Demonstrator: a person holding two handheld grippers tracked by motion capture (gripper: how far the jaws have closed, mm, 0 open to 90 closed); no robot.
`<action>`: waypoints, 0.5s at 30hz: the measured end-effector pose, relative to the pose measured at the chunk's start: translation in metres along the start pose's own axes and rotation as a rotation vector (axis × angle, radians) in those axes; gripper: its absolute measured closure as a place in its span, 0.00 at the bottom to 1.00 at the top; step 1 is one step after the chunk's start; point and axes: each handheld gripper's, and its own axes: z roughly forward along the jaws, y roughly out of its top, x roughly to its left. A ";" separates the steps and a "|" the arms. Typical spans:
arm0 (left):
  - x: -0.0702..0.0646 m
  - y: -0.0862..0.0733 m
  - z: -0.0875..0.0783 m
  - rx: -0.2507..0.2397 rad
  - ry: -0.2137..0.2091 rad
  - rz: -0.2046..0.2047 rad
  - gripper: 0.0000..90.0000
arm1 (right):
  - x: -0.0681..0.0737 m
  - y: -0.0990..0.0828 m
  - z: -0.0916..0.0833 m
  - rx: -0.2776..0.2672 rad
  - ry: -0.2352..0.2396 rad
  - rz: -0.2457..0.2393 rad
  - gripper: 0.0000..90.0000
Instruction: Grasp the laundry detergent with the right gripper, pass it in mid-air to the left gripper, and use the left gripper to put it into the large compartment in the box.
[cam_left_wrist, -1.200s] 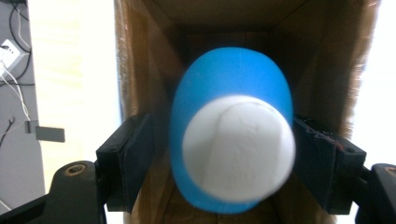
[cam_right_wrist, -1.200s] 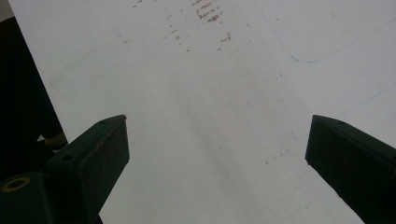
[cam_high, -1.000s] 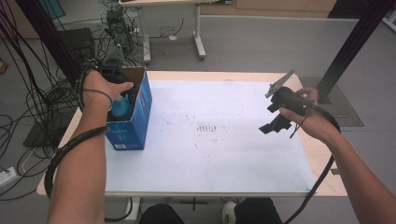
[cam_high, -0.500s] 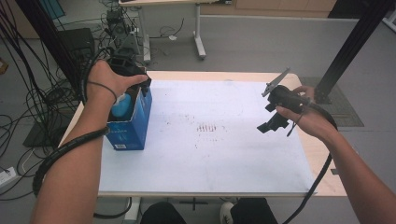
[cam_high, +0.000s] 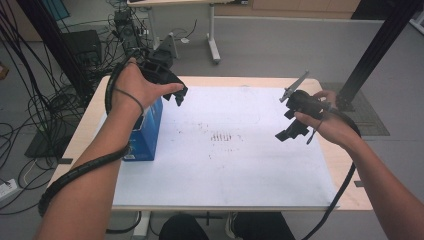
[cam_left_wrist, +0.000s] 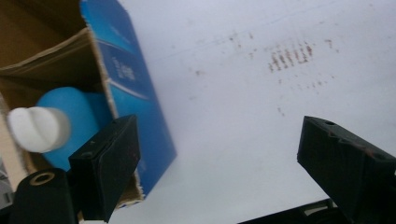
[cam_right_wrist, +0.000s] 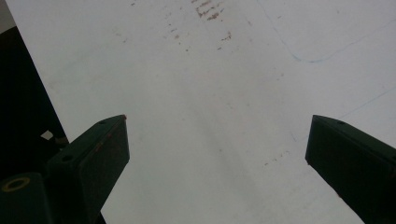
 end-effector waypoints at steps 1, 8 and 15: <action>-0.003 -0.001 0.001 0.006 -0.007 0.009 0.16 | -0.001 0.000 0.000 0.002 -0.004 -0.001 0.07; -0.024 -0.002 0.007 0.033 -0.015 0.071 0.17 | -0.004 -0.004 -0.004 0.025 -0.021 0.023 0.07; -0.037 0.001 0.008 0.035 -0.034 0.099 0.16 | -0.006 -0.010 -0.004 0.022 -0.028 0.040 0.07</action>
